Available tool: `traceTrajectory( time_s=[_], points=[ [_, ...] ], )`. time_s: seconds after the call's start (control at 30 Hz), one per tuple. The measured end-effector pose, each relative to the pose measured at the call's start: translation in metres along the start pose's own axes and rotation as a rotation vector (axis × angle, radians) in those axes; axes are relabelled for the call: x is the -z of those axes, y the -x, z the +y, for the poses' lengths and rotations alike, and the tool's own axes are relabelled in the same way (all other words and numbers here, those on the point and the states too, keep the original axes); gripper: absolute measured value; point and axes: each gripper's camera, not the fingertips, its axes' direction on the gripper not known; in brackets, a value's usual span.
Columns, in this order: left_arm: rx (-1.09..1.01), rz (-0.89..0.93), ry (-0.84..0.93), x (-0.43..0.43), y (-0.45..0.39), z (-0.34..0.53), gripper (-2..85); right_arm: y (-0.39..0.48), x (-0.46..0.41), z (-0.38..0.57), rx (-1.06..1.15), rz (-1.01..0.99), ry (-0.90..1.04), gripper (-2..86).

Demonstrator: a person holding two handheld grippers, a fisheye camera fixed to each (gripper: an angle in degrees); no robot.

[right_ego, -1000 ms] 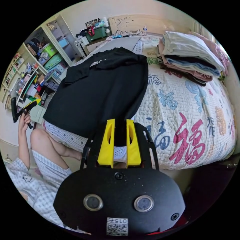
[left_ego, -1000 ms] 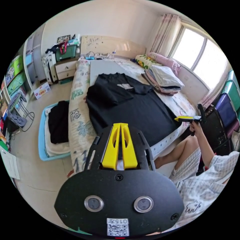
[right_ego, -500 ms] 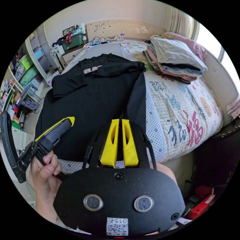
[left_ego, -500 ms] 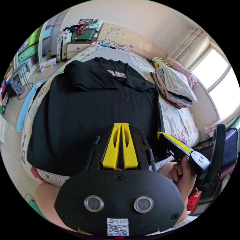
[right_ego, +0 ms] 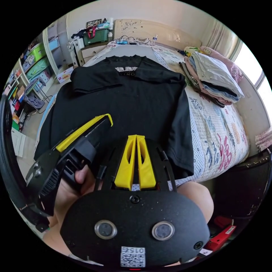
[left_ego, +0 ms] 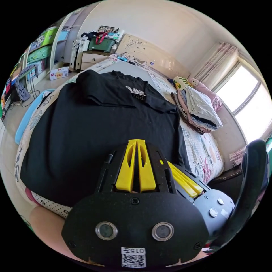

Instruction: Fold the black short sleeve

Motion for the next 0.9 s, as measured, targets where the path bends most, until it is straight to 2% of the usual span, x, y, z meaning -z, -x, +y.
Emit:
traceTrajectory(
  time_s=[0.4, 0.53, 0.8, 0.9],
  points=[
    [0.041, -0.01, -0.027, -0.016, 0.011, -0.016, -0.8, 0.066, 0.049, -0.009, 0.0, 0.272, -0.01, -1.0],
    [0.066, 0.01, 0.011, -0.028, 0.018, -0.023, -0.8, 0.083, 0.06, -0.011, 0.096, 0.352, 0.015, -1.0],
    [-0.03, -0.043, 0.015, -0.038, 0.003, -0.031, -0.8, 0.055, 0.086, 0.014, -0.109, 0.163, -0.147, -0.2],
    [-0.047, -0.081, 0.014, -0.041, 0.0, -0.035, -0.8, 0.035, 0.092, 0.032, -0.314, 0.026, -0.239, 1.0]
  ],
)
